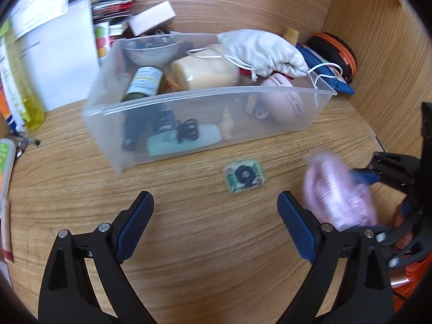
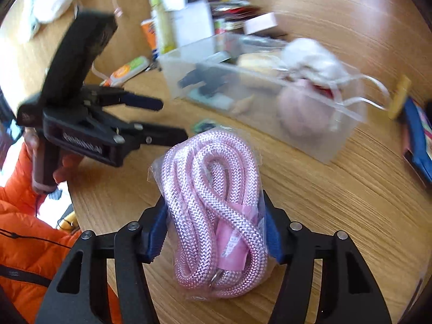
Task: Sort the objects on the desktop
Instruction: 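Close the left gripper on the green badge while the right lifts the pink rope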
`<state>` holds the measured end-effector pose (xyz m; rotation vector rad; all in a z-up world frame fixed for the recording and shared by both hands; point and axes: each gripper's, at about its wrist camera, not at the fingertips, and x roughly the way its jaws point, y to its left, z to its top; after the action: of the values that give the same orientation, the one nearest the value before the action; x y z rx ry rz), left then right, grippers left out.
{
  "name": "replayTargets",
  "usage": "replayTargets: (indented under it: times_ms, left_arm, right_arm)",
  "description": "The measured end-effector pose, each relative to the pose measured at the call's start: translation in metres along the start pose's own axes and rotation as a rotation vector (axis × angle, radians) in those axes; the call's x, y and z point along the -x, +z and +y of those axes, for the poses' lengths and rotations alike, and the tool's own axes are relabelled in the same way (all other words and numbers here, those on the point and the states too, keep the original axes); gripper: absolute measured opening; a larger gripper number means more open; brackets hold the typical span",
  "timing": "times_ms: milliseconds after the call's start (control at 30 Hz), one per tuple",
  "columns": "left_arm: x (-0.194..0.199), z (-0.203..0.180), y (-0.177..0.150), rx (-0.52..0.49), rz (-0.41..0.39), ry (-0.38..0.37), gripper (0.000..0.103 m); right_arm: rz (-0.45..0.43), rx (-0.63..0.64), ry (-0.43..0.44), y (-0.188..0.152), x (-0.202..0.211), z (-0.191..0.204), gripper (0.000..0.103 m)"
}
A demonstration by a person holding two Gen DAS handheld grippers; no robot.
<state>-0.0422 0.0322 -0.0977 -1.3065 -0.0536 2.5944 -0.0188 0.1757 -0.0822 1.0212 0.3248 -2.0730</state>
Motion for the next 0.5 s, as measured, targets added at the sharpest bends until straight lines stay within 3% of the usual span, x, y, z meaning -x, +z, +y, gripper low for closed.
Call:
replayTargets:
  times_ms: [133,300,367,467,500]
  left_arm:
    - [-0.010,-0.015,0.008,-0.040,-0.004,0.027,0.093]
    - [-0.024,-0.027,0.013,-0.078,0.038,0.030,0.062]
    - [-0.026,-0.028,0.012,-0.082,0.042,0.039,0.057]
    - [-0.026,-0.028,0.011,-0.089,0.029,0.049,0.040]
    - [-0.025,-0.027,0.011,-0.087,0.024,0.047,0.040]
  right_arm:
    - [-0.050,-0.065,-0.033,-0.002,0.018,-0.021,0.057]
    - [-0.093,-0.103,-0.053,0.007,0.026,-0.035,0.057]
    - [-0.111,-0.105,-0.055,0.012,0.028,-0.036,0.057]
    - [-0.140,-0.103,-0.048,0.020,0.032,-0.036,0.057]
    - [-0.148,-0.100,-0.048,0.023,0.033,-0.036,0.057]
